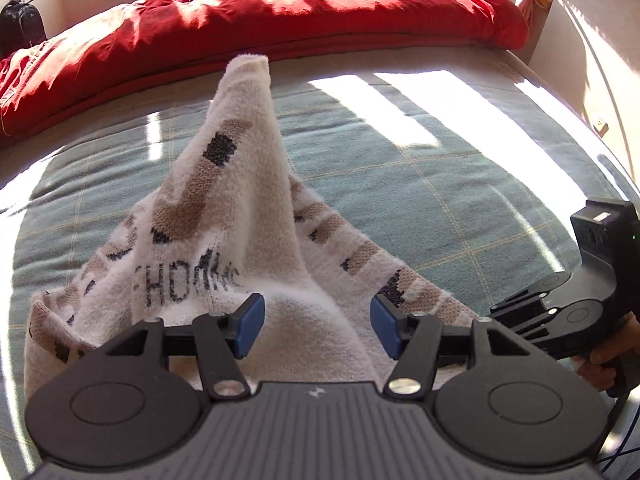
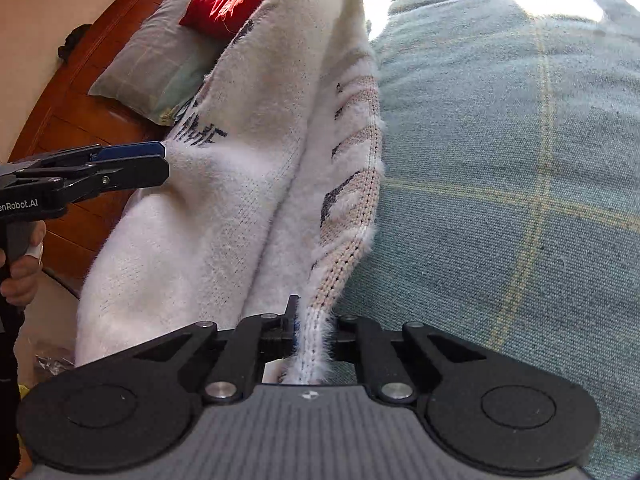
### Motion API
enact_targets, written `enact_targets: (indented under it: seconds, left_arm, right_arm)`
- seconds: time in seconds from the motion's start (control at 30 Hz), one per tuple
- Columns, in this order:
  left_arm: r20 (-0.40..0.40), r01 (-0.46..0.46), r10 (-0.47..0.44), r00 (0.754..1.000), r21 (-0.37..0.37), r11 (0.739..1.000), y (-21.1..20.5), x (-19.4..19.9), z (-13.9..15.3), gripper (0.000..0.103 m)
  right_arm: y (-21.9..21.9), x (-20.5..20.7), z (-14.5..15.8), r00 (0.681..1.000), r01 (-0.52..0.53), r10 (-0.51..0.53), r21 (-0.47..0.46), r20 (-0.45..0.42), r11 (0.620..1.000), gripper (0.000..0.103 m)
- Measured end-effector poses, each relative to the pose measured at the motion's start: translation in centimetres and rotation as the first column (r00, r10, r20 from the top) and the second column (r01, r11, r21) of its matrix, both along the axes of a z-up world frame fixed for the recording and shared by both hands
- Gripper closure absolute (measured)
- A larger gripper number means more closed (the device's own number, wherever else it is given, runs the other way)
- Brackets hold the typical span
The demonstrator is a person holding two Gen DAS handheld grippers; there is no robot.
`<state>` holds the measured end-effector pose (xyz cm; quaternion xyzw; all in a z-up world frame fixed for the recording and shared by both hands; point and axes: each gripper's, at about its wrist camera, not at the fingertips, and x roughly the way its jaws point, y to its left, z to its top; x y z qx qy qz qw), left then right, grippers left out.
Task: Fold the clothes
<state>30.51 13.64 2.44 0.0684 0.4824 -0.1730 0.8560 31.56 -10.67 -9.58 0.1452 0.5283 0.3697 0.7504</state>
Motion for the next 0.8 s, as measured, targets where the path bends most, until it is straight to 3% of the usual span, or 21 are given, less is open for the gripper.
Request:
enact_targets:
  seconds: [0.03, 0.17, 0.4, 0.63, 0.8]
  left_arm:
    - [0.011, 0.006, -0.006, 1.000, -0.001, 1.000, 0.1, -0.9, 0.5, 0.033]
    - [0.031, 0.016, -0.016, 0.999, 0.020, 1.000, -0.2, -3.7, 1.6, 0.033]
    - [0.013, 0.077, -0.078, 0.997, 0.059, 0.995, -2.2, -7.2, 1.6, 0.032]
    - [0.005, 0.167, -0.167, 0.986, 0.054, 0.985, -5.7, -10.0, 1.3, 0.032]
    - [-0.005, 0.187, -0.187, 0.982, 0.052, 0.981, -6.7, -10.9, 1.1, 0.032]
  right_arm:
    - [0.2, -0.5, 1.0, 0.998, -0.014, 0.016, -0.037, 0.053, 0.999, 0.095]
    - [0.2, -2.0, 4.4, 0.978, -0.033, 0.071, -0.190, 0.195, 0.981, 0.095]
    - [-4.9, -3.6, 8.2, 0.960, 0.023, 0.092, -0.401, 0.265, 0.916, 0.095]
    - [-11.5, -5.7, 10.4, 0.951, 0.114, 0.082, -0.582, 0.299, 0.805, 0.095]
    - [-16.2, -6.4, 10.9, 0.942, 0.194, 0.071, -0.704, 0.329, 0.683, 0.095]
